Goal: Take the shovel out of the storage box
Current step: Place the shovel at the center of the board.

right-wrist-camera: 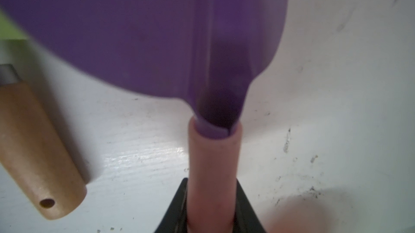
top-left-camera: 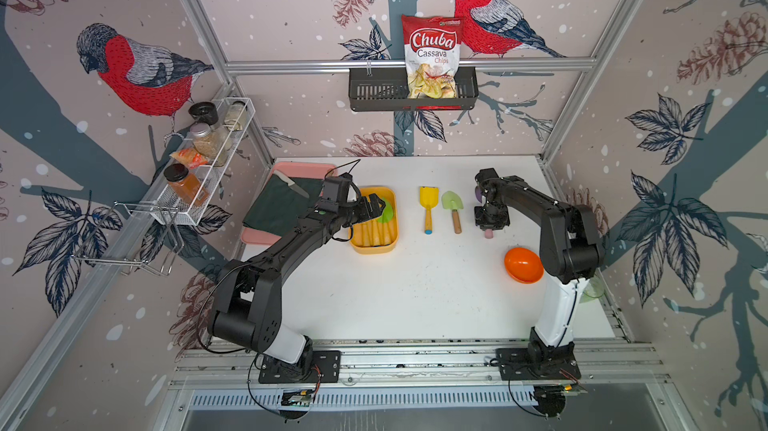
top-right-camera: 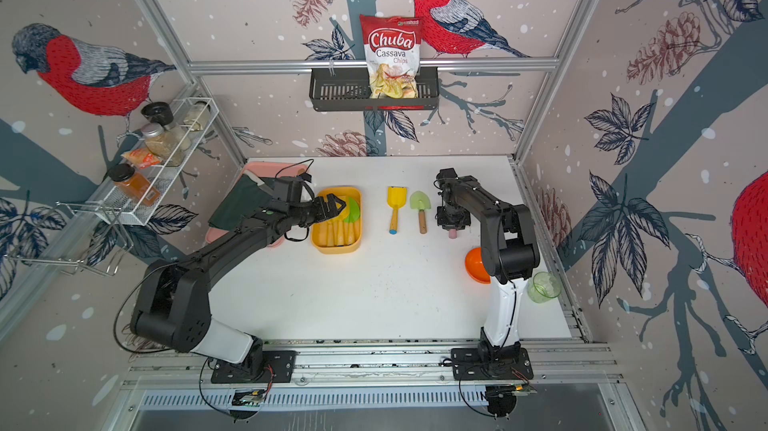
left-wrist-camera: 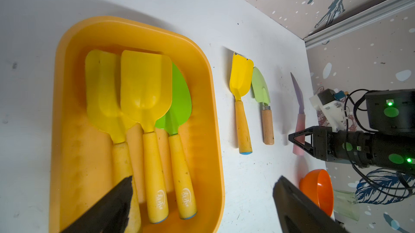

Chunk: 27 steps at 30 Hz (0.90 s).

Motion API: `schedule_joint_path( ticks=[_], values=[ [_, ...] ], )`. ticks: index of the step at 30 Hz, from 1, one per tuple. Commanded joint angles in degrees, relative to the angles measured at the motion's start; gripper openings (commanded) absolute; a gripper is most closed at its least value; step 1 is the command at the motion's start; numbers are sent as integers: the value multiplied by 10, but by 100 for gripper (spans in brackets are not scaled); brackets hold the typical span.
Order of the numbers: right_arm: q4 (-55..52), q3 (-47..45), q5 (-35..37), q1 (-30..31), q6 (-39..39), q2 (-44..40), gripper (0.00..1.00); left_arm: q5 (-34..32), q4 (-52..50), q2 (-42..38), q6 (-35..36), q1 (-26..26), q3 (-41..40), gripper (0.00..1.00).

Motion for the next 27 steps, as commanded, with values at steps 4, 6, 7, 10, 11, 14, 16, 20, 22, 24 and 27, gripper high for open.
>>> schedule_joint_path(
  ticks=[4,6,7,10,11,14,16,20,22,24,27],
  values=[
    [-20,31,-5,7,-13,36,19,-1,-23,12,21,-2,8,99],
    [-23,38,-6,11,-11,42,20,-1,-25,13,22,-3,9,99],
    [-27,42,-7,11,-10,46,22,-1,-26,14,23,-2,9,99],
    [-42,53,-6,13,-13,61,26,0,-29,16,25,-3,11,99],
    [-47,57,-8,12,-11,66,27,1,-28,16,25,-3,11,99],
    [-59,63,-7,13,-10,79,28,5,-28,17,24,-2,12,99],
    [-60,62,-5,13,-10,81,29,8,-28,17,24,-3,12,99],
    [-62,62,-8,13,-10,83,32,12,-29,19,25,-3,15,99],
    [-63,64,-12,13,-10,83,33,13,-31,21,26,-3,17,99],
    [-65,65,-14,13,-9,84,34,13,-33,22,27,-3,18,99],
    [-68,66,-18,13,-9,88,34,15,-33,22,26,-3,17,99]
  ],
)
